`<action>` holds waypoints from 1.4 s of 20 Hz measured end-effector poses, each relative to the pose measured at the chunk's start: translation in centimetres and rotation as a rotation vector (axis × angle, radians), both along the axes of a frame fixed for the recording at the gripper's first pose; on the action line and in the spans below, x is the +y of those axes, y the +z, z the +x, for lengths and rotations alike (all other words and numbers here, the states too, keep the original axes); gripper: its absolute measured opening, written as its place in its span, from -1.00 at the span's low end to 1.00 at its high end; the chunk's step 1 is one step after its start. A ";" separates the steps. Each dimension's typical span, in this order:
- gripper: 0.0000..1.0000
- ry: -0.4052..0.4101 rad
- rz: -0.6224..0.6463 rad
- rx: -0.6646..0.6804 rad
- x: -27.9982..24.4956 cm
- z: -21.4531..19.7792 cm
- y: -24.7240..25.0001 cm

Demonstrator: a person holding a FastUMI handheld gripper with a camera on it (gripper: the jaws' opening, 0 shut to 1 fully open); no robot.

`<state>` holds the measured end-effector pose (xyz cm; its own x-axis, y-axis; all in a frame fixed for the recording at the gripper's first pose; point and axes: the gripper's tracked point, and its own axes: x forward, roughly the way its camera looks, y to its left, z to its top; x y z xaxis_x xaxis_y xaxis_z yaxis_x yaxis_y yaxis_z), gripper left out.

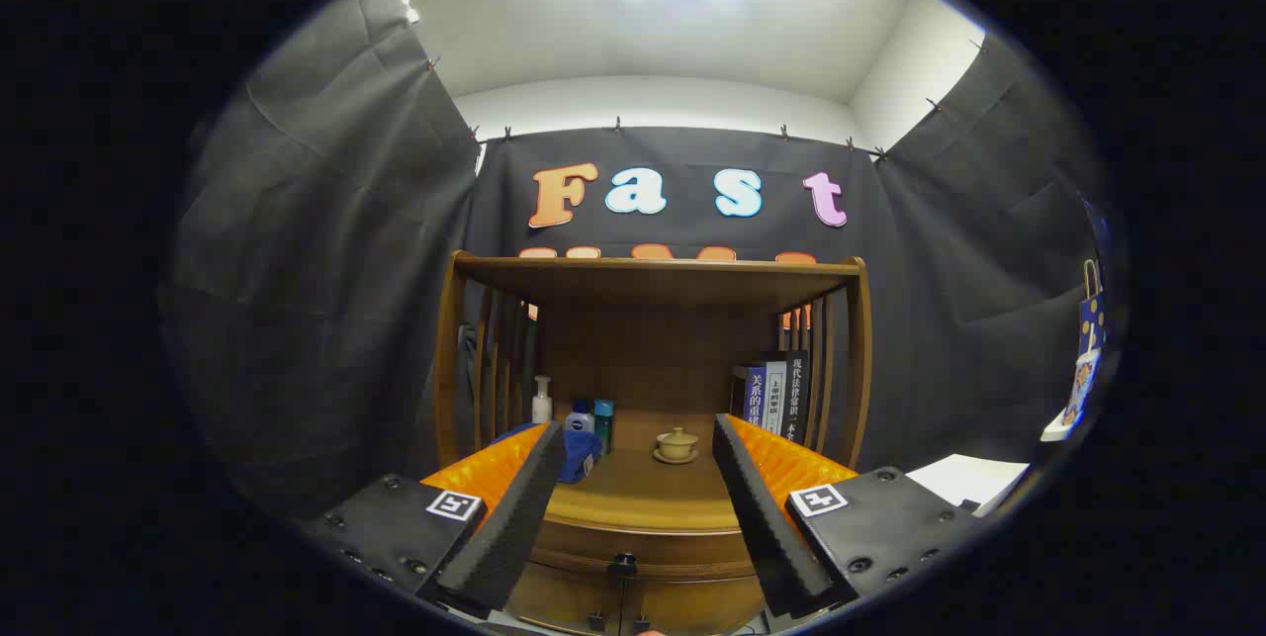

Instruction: Pull open the drawer, take out the items inside it, and place them on the countertop above the cabinet.

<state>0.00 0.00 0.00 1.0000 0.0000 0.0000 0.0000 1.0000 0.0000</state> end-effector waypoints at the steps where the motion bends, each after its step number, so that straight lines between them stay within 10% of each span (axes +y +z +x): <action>1: 0.95 -0.006 0.007 -0.006 -0.4 -0.1 0.3; 28: 0.97 -0.035 0.121 0.011 -2.3 -0.8 0.4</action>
<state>-0.76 -2.26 0.39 0.9993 -0.0345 -0.0130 0.0358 0.9921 0.1206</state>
